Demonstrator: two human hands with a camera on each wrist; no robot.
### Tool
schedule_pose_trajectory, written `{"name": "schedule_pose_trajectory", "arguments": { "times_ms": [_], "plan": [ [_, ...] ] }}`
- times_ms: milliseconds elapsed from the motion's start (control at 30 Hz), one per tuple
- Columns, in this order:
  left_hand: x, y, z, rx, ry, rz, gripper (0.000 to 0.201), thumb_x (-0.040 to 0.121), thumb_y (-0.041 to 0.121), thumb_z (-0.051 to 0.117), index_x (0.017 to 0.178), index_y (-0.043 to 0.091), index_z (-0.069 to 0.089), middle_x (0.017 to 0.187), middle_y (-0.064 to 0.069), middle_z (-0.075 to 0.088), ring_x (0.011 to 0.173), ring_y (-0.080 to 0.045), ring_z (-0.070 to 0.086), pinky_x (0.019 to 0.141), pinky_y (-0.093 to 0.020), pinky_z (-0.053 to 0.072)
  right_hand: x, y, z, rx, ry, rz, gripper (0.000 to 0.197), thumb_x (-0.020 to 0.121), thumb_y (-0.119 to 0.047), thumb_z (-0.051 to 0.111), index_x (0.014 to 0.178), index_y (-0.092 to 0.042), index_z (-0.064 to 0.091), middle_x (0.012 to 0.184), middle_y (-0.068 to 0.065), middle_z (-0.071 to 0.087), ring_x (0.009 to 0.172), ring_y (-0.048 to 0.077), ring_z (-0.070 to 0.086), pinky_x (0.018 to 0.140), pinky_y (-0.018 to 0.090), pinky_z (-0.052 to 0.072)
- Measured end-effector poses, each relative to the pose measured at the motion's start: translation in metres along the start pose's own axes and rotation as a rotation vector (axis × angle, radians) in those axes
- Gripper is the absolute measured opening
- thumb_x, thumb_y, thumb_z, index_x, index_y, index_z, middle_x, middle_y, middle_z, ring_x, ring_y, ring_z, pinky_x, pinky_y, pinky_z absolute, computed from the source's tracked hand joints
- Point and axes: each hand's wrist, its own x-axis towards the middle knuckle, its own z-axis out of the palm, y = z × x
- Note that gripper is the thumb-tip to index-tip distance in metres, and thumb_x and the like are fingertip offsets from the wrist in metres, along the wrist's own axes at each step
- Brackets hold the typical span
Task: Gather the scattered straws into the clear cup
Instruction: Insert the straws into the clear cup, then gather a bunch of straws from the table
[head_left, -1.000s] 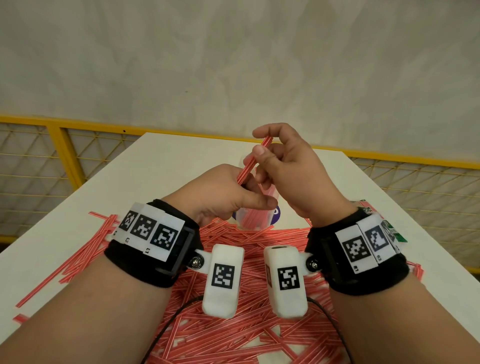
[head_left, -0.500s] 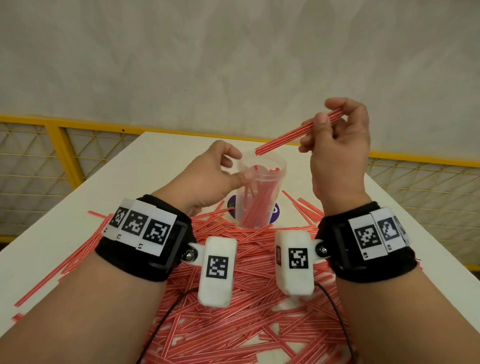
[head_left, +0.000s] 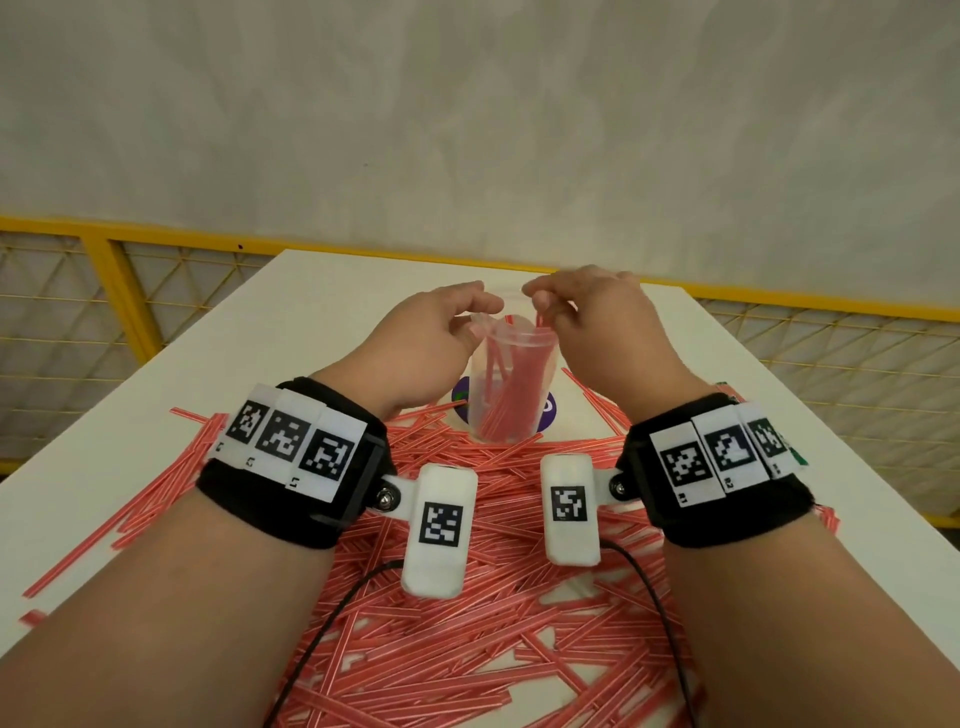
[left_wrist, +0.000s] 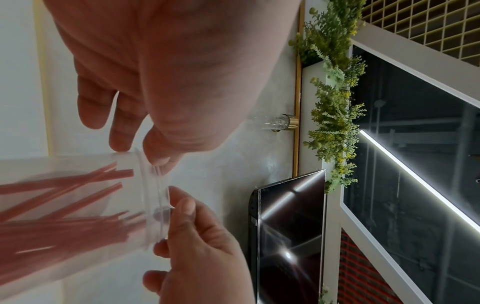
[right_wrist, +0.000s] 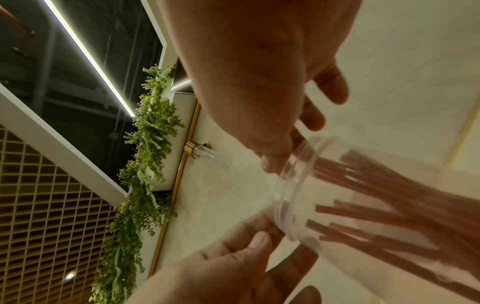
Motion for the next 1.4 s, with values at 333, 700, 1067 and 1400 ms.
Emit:
{"name": "schedule_pose_trajectory", "arguments": {
  "times_ms": [333, 700, 1067, 1400],
  "plan": [
    [0.002, -0.001, 0.000, 0.017, 0.003, -0.016, 0.032, 0.102, 0.016, 0.045, 0.130, 0.023, 0.058, 0.151, 0.012, 0.039, 0.104, -0.014, 0.056, 0.066, -0.011, 0.045, 0.002, 0.004, -0.014, -0.017, -0.169, 0.103, 0.029, 0.094, -0.005, 0.045, 0.097, -0.020, 0.070, 0.090, -0.005, 0.064, 0.076, 0.007, 0.055, 0.058, 0.012, 0.035],
    [-0.003, 0.006, -0.009, 0.197, -0.149, -0.028, 0.063, 0.100, 0.019, 0.049, 0.153, 0.037, 0.019, 0.160, 0.007, 0.020, 0.130, -0.020, 0.048, 0.098, -0.032, 0.046, 0.001, 0.007, -0.042, -0.026, 0.007, 0.135, 0.010, 0.086, -0.016, 0.066, 0.094, -0.020, 0.069, 0.094, -0.002, 0.069, 0.073, 0.011, 0.056, 0.067, 0.020, 0.038],
    [-0.012, 0.027, 0.010, 0.601, -0.321, -0.035, 0.012, 0.089, 0.020, 0.063, 0.098, 0.013, 0.069, 0.102, -0.003, 0.071, 0.089, -0.018, 0.062, 0.077, -0.028, 0.047, -0.030, 0.021, -0.038, -0.316, -0.505, 0.164, 0.013, 0.075, -0.012, 0.076, 0.085, -0.018, 0.071, 0.077, -0.009, 0.063, 0.081, 0.014, 0.062, 0.061, 0.021, 0.039],
    [-0.020, 0.000, 0.032, 0.941, -0.635, -0.095, 0.062, 0.085, 0.038, 0.070, 0.137, 0.010, 0.049, 0.131, -0.007, 0.059, 0.116, -0.025, 0.057, 0.100, -0.038, 0.045, -0.041, 0.012, -0.007, -0.490, -0.971, 0.110, 0.084, 0.069, -0.030, 0.085, 0.140, -0.021, 0.041, 0.137, -0.001, 0.051, 0.122, 0.022, 0.051, 0.100, 0.037, 0.044]
  ]
}}
